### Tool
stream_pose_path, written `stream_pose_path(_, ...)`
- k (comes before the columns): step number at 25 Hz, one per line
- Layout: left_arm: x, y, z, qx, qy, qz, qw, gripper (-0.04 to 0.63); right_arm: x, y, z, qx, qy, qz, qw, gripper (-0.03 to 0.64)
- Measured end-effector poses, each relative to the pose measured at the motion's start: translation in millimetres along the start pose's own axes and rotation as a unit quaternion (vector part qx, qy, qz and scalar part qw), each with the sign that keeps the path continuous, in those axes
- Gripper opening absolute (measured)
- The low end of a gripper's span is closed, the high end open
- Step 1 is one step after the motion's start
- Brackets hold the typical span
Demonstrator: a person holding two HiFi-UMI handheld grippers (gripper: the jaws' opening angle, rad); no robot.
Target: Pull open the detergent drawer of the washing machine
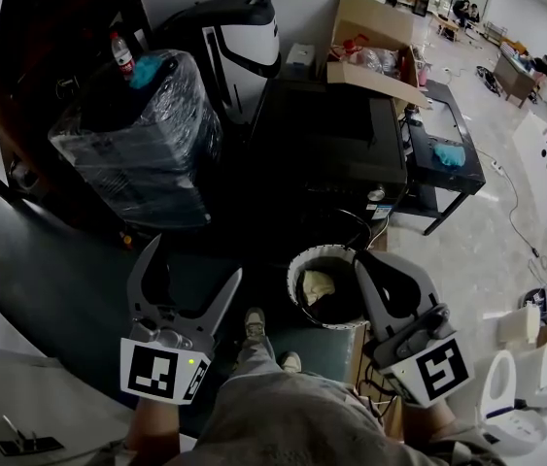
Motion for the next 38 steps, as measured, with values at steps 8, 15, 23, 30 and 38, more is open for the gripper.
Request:
stream_pose_path(8, -38.5, -13.5, 26.8, 0.04, -0.018, 0.006, 0.999, 0.414, -43.0, -8.4, -13.3, 0.002, 0.006, 0.021, 1.0, 0.034)
stream_pose_path(15, -90.0, -23.0, 68.5, 0.102, -0.043, 0.005, 0.9939, 0.414, -96.8, -6.3, -34.3, 0.018, 0.009, 0.046, 0.999, 0.034)
stream_pose_path(23, -157.3, -52.1, 114.1, 0.131, -0.074, 0.031, 0.9881, 0.413, -164.0, -10.5, -53.5, 0.016, -0.007, 0.073, 0.997, 0.034)
stream_pose_path(30, -218.8, -80.4, 156.0, 0.19, -0.121, 0.042, 0.9733, 0.413, -229.6, -16.3, -70.4, 0.003, -0.029, 0.097, 0.995, 0.034)
stream_pose_path(38, -272.3, -116.3, 190.4, 0.29, -0.19, 0.042, 0.9373, 0.414, -302.7, -35.9, -77.9, -0.022, -0.041, 0.128, 0.991, 0.034)
Point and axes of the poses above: the fingertips, and each gripper's own axes: x backward along the fingers, z to its left, y out of its top, the point moved 4 cm from there along x, backward along the fingers, and after that the axes turned 15 degrees about z, right-handed, at the moved point
